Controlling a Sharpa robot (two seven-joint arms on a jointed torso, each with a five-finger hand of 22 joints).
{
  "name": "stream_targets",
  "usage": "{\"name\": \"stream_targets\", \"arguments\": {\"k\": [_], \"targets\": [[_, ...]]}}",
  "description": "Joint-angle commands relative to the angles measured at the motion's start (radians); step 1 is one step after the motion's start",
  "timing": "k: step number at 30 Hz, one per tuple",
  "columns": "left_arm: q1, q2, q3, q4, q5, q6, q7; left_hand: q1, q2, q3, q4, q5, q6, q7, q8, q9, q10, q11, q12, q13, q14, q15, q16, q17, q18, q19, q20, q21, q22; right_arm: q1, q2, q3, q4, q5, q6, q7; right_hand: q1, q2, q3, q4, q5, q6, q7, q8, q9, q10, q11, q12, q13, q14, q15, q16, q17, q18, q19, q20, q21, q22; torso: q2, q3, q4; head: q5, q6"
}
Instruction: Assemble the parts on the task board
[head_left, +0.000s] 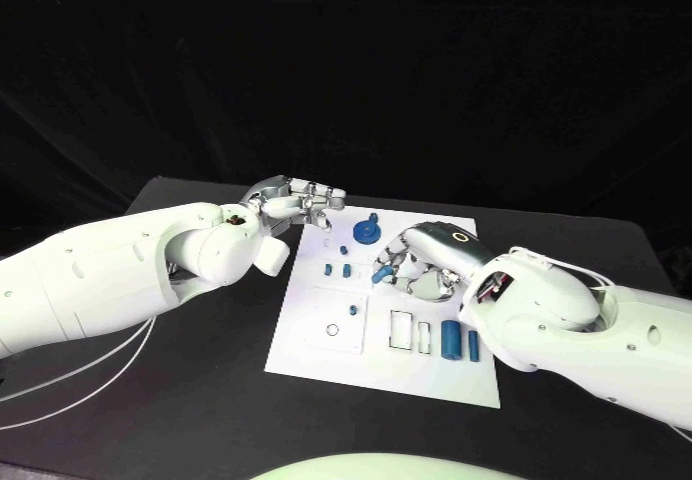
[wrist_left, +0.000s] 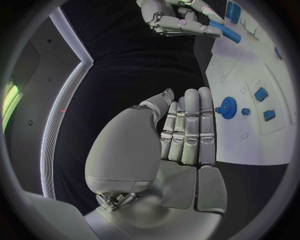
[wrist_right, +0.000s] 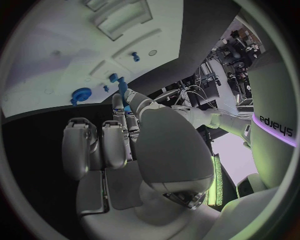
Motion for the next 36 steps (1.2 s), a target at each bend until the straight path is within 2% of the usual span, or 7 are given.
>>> {"name": "stream_targets", "arguments": {"k": [1, 6, 14, 23, 36], "targets": [[0.001, 0.004, 0.001, 0.002, -0.002, 0.01, 0.005, 0.0, 0.006, -0.001, -0.004, -0.001, -0.007, 0.002, -0.003, -0.002, -0.004, 0.0, 0.004, 0.002, -0.006, -0.003, -0.006, -0.001, 0.013, 0.004, 0.005, -0.005, -0.001, -0.013, 0.032, -0.005, -0.004, 0.016, 0.005, 0.03, 0.007, -0.006, 0.008, -0.001, 0.005, 0.005, 0.009, 0.003, 0.014, 0.003, -0.001, -0.006, 0.002, 0.036, -0.003, 0.002, -0.001, -0.016, 0.022, -0.003, 0.0, 0.19, 0.0, -0.0001, 0.0001, 0.01, -0.006], [0.001, 0.007, 0.001, 0.003, -0.002, 0.009, 0.007, 0.0, 0.006, -0.001, -0.004, -0.001, -0.007, 0.002, -0.003, -0.002, -0.004, 0.0, 0.004, 0.002, -0.006, -0.003, -0.006, -0.001, 0.013, 0.004, 0.005, -0.005, -0.001, -0.049, 0.094, -0.013, -0.031, 0.018, 0.019, 0.041, 0.005, -0.007, 0.01, -0.002, 0.008, 0.004, 0.01, 0.002, 0.014, 0.004, 0.0, -0.007, 0.002, 0.036, -0.003, 0.001, -0.004, -0.015, 0.02, -0.002, -0.003, 0.188, 0.0, -0.0018, 0.0013, 0.02, -0.008], [0.001, 0.009, 0.001, 0.007, -0.002, 0.007, 0.009, 0.0, 0.006, -0.001, -0.004, -0.001, -0.007, 0.002, -0.003, -0.002, -0.004, 0.0, 0.004, 0.002, -0.006, -0.003, -0.006, -0.001, 0.013, 0.004, 0.005, -0.005, -0.001, -0.101, 0.155, -0.019, -0.084, 0.035, 0.047, 0.051, 0.002, -0.007, 0.013, -0.003, 0.011, 0.004, 0.011, 0.001, 0.015, 0.004, 0.001, -0.009, 0.001, 0.035, -0.002, 0.0, -0.006, -0.015, 0.019, -0.002, -0.008, 0.187, 0.002, 0.0003, -0.0009, 0.033, -0.013], [0.001, 0.008, 0.001, 0.007, -0.002, 0.006, 0.012, 0.001, 0.008, -0.002, -0.005, -0.001, -0.007, 0.002, -0.002, -0.002, -0.005, 0.001, 0.005, 0.002, -0.006, -0.003, -0.006, -0.002, 0.013, 0.005, 0.005, -0.005, -0.002, -0.12, 0.184, -0.02, -0.115, 0.034, 0.063, 0.049, 0.002, -0.007, 0.014, -0.003, 0.012, 0.004, 0.011, 0.001, 0.015, 0.004, 0.001, -0.01, 0.001, 0.035, -0.002, 0.0, -0.006, -0.014, 0.018, -0.002, -0.009, 0.187, 0.002, 0.0009, -0.0004, 0.038, -0.018], [0.001, 0.007, 0.001, 0.007, -0.002, 0.008, 0.011, 0.001, 0.008, -0.003, -0.004, -0.001, -0.007, 0.003, -0.002, -0.002, -0.005, 0.001, 0.005, 0.002, -0.006, -0.003, -0.006, -0.002, 0.013, 0.005, 0.005, -0.005, -0.002, -0.125, 0.193, -0.02, -0.133, -0.004, 0.085, 0.014, -0.002, -0.007, 0.015, -0.004, 0.014, 0.003, 0.012, 0.0, 0.015, 0.004, 0.002, -0.012, 0.001, 0.035, -0.001, -0.001, -0.007, -0.014, 0.017, -0.001, -0.012, 0.186, 0.001, 0.001, -0.0007, 0.036, -0.02]]}}
